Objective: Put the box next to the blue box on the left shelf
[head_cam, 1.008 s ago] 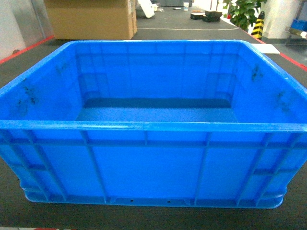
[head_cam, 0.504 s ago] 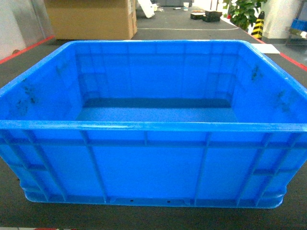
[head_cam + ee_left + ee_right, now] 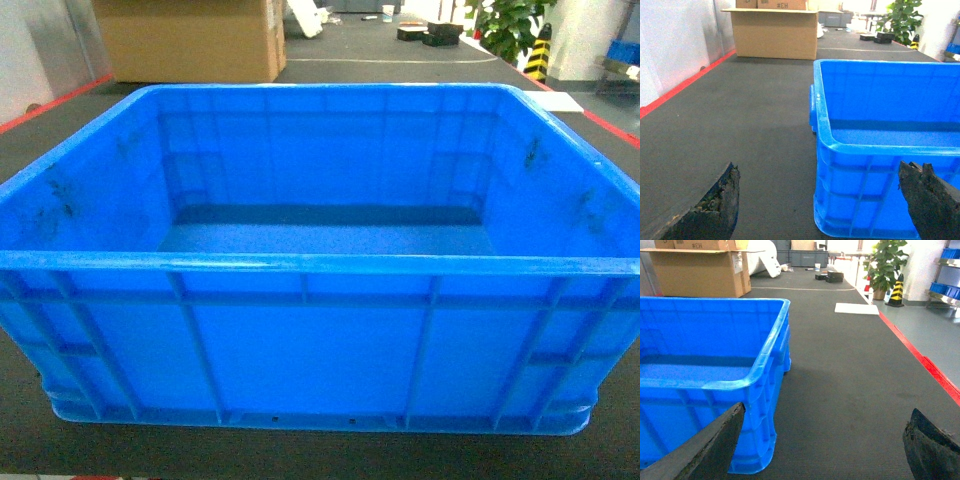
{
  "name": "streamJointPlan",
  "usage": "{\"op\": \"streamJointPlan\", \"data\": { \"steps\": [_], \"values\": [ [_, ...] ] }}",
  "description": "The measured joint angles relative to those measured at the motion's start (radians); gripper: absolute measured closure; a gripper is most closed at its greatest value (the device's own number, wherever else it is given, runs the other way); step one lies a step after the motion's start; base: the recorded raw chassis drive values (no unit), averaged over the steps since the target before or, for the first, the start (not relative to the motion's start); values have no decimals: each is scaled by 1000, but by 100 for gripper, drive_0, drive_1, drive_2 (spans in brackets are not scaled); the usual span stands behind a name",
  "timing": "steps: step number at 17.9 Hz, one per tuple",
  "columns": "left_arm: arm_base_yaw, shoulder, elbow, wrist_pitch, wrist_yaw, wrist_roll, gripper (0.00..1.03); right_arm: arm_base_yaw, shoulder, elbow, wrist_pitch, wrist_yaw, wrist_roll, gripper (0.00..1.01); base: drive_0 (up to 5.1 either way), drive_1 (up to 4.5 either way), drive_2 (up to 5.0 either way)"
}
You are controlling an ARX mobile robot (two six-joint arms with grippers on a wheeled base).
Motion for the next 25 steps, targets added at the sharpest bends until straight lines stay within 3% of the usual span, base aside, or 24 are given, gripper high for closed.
{"op": "streamJointPlan", "data": {
  "steps": [25],
  "values": [
    [2, 8, 4, -24, 11, 0, 5, 4, 3, 3, -19, 12, 3, 3, 0, 0, 0]
  ]
}}
